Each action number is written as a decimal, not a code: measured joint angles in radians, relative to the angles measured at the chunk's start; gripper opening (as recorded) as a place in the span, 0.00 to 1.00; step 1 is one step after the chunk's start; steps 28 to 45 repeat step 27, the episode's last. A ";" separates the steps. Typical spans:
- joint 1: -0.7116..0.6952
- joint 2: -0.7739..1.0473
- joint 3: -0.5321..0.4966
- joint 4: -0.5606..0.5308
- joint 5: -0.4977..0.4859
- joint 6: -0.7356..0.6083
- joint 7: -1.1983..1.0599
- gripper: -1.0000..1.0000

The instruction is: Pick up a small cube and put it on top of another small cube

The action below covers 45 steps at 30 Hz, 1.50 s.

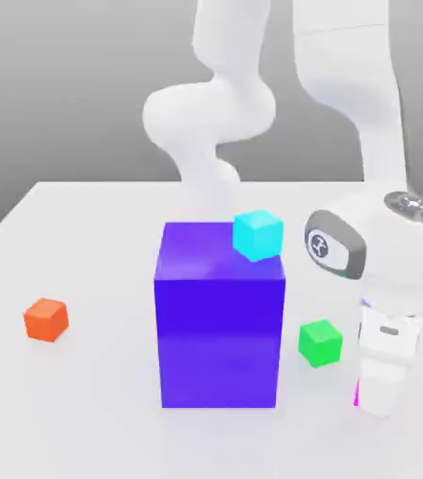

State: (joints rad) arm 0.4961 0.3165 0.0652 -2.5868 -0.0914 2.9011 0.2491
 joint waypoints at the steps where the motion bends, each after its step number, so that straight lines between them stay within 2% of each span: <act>1: -0.007 -0.033 0.009 -0.007 0.007 -0.027 -0.005 0.00; 4: -0.022 -0.139 0.031 -0.034 0.044 -0.105 -0.037 0.00; 10: -0.006 -0.356 0.045 -0.193 0.146 -0.163 -0.217 0.00; 16: 0.021 -0.574 0.026 -0.362 0.156 -0.211 -0.338 0.00; 19: 0.020 -0.537 0.027 -0.387 0.146 -0.149 -0.350 0.00; 24: 0.006 -0.365 0.029 -0.382 0.109 0.018 -0.328 0.00; 25: 0.006 -0.332 0.026 -0.381 0.095 0.049 -0.318 1.00; 45: 0.002 -0.332 0.026 -0.381 0.095 0.049 -0.318 1.00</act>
